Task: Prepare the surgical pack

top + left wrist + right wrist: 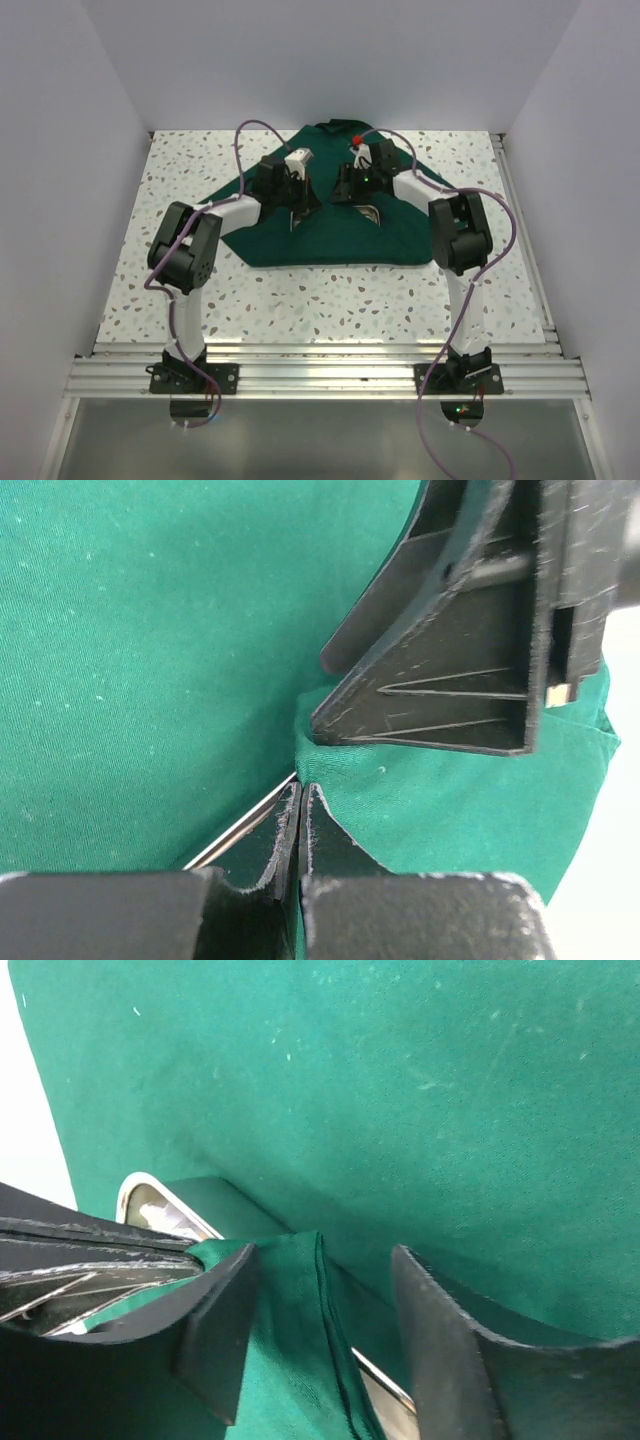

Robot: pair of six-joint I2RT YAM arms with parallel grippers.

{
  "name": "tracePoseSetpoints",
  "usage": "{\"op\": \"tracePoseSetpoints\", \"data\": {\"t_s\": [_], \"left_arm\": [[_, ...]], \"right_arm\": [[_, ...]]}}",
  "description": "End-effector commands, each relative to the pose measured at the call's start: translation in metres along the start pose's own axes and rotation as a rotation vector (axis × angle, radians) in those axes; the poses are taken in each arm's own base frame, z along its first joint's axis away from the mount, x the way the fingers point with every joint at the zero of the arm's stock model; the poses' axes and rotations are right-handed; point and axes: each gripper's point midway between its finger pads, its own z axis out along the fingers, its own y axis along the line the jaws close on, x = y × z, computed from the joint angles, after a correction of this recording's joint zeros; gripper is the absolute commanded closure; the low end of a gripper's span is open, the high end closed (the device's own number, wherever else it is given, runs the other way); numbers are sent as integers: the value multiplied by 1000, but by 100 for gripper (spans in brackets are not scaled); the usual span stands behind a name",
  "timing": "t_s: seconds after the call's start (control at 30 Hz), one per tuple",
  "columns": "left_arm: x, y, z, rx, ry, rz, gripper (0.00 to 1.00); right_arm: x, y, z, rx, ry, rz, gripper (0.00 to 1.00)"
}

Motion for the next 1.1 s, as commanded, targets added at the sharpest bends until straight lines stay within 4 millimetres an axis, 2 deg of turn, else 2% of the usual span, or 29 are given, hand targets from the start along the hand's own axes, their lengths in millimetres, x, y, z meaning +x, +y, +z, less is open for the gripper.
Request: {"op": "tracePoseSetpoints", "data": {"t_s": [0.0, 0.3, 0.4, 0.47, 0.7, 0.9, 1.07], "left_arm": [[-17, 0, 5, -5, -31, 16, 100], [-14, 6, 5, -34, -18, 12, 100], [-15, 6, 4, -38, -23, 17, 100], [-25, 0, -2, -24, -65, 38, 100], [-46, -17, -22, 3, -149, 100, 100], [-58, -33, -36, 48, -216, 146, 100], [-59, -35, -35, 54, -223, 156, 100]], "right_arm": [[-34, 18, -22, -37, -102, -42, 38], [-45, 34, -20, -214, -94, 15, 31], [-43, 30, -19, -223, -65, 16, 29], [-33, 21, -13, -223, -20, 37, 28], [-31, 14, -16, -247, 3, 66, 26], [-36, 23, -25, -294, -18, 54, 25], [-43, 39, -37, -390, -37, 60, 24]]}}
